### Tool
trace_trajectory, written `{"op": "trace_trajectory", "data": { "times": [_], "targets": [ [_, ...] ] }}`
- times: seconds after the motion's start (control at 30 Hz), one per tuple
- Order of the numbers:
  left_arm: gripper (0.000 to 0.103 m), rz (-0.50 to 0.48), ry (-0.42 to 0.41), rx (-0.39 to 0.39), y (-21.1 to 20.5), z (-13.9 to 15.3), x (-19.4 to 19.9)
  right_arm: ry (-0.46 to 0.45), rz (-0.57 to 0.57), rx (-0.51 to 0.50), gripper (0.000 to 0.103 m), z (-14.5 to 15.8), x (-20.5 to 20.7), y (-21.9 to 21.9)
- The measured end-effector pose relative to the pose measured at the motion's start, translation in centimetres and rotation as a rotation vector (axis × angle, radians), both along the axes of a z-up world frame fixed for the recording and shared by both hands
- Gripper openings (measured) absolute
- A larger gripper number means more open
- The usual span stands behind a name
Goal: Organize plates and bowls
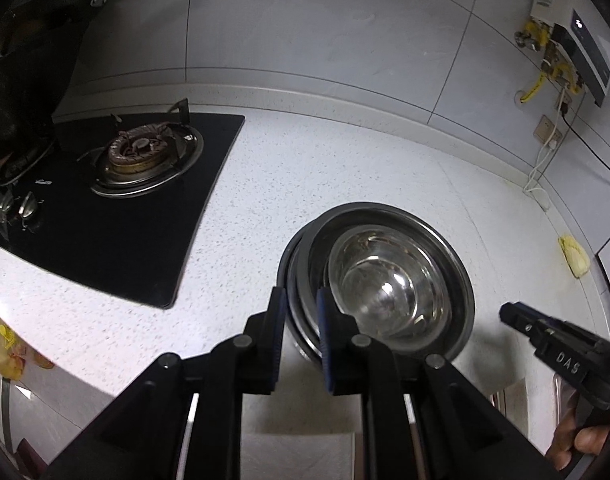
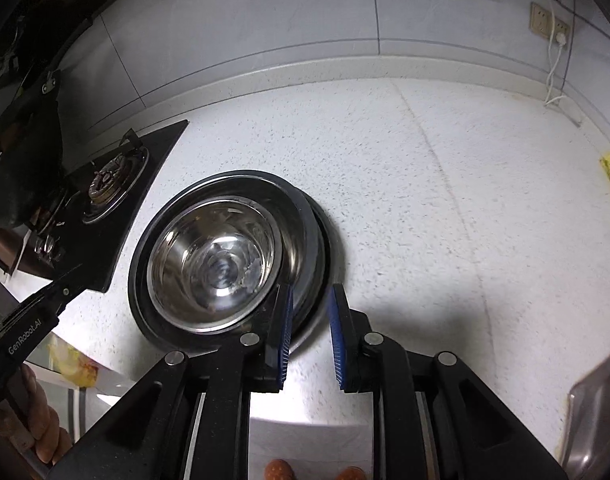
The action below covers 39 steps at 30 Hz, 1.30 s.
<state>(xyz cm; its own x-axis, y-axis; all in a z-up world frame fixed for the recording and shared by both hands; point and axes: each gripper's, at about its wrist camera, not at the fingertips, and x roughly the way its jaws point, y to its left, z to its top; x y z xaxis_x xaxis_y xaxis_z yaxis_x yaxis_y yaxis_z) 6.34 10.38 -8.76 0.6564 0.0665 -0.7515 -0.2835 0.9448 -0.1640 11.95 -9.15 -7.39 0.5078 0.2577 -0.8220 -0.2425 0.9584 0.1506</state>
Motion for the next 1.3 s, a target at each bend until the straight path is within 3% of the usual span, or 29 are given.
{"op": "trace_trajectory", "data": {
  "times": [0.17,0.27,0.57,0.93,1.3],
  "targets": [
    [0.015,-0.002,-0.023,0.042,-0.3,1.2,-2.5,-0.044,-0.025,-0.019,0.017,1.4,-2.1,-0.7],
    [0.015,-0.007,-0.039,0.069,-0.6,2.1,-4.0,-0.074,-0.041,-0.024,0.030,2.5,-3.6,-1.2],
    [0.015,-0.011,-0.095,0.097,-1.9,5.5,-8.7,-0.138,-0.028,-0.001,0.050,5.5,-8.1,-2.2],
    [0.015,-0.035,-0.180,0.165,-3.6,10.7,-13.7,-0.207,-0.025,0.062,0.095,8.5,-12.1,-3.7],
    [0.015,-0.046,-0.298,0.224,-4.4,14.5,-16.7,-0.300,0.052,0.062,0.096,11.3,-15.6,-3.5]
  ]
}}
